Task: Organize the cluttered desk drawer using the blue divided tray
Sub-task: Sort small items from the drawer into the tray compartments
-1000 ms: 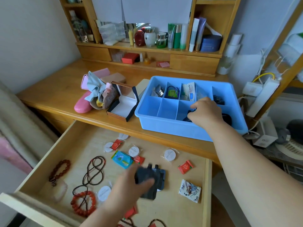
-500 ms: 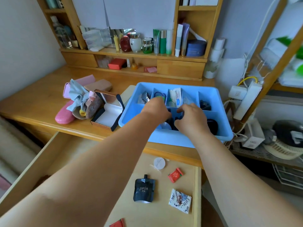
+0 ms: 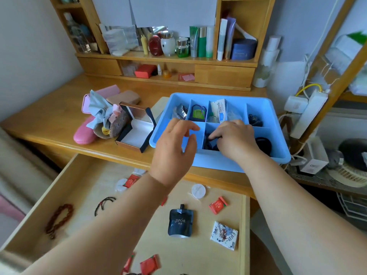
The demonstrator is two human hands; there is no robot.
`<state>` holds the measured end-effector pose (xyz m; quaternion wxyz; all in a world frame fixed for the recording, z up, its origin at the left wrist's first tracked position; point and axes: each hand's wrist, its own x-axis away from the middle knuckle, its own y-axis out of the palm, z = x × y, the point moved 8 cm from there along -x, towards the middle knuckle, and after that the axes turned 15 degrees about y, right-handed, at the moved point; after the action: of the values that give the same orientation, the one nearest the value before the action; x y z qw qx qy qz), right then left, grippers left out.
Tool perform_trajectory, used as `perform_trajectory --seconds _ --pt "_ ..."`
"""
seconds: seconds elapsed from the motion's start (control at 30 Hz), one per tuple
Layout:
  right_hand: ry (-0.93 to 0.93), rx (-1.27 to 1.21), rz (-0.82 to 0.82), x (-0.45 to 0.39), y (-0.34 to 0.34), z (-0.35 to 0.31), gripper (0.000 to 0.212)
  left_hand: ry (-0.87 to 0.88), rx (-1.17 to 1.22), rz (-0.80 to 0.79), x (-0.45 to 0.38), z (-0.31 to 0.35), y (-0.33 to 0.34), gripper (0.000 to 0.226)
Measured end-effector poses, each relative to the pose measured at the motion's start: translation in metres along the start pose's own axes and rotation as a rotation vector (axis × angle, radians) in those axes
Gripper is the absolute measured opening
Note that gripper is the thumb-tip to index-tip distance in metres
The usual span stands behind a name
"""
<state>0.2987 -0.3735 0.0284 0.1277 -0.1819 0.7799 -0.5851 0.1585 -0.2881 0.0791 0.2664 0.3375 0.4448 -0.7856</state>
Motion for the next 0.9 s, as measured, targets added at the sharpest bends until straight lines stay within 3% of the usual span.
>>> perform_trajectory --seconds 0.07,0.1,0.2,0.27,0.3,0.47,0.57,0.63,0.7,0.8,0.9 --pt "-0.006 0.012 -0.055 -0.002 0.005 0.000 0.048 0.025 -0.013 0.007 0.047 0.006 -0.012 0.011" --pt "-0.002 0.006 -0.072 -0.002 0.006 0.000 0.051 -0.051 -0.029 -0.066 0.074 -0.001 -0.007 0.010" --pt "0.013 -0.037 -0.074 -0.001 0.005 0.001 0.051 -0.524 -0.111 -0.548 0.171 -0.049 0.035 0.025" --pt "0.027 -0.112 -0.026 0.000 -0.001 0.002 0.046 -0.721 -0.210 -0.849 0.224 -0.069 0.058 0.053" --pt "0.037 -0.163 0.002 0.001 -0.004 0.003 0.044 -0.779 -0.233 -0.906 0.236 -0.074 0.064 0.060" --pt "0.073 -0.295 0.036 0.003 -0.012 0.008 0.041 -0.986 -0.066 -0.882 0.251 -0.077 0.086 0.054" --pt "0.110 -0.410 0.021 0.002 -0.011 0.015 0.038 -0.851 -0.018 -0.954 0.238 -0.069 0.080 0.034" --pt "0.136 -0.507 0.015 0.000 -0.010 0.020 0.033 -0.762 0.109 -0.853 0.218 -0.060 0.068 0.023" --pt "0.154 -0.616 0.011 0.000 -0.011 0.024 0.028 -0.737 0.289 -0.629 0.183 -0.045 0.044 0.017" --pt "0.165 -0.778 0.002 0.000 -0.014 0.026 0.021 -0.710 0.607 -0.273 0.114 -0.025 0.008 0.022" --pt "0.188 -0.898 0.023 0.001 -0.019 0.029 0.021 -0.578 0.704 -0.081 0.044 -0.016 -0.012 0.022"
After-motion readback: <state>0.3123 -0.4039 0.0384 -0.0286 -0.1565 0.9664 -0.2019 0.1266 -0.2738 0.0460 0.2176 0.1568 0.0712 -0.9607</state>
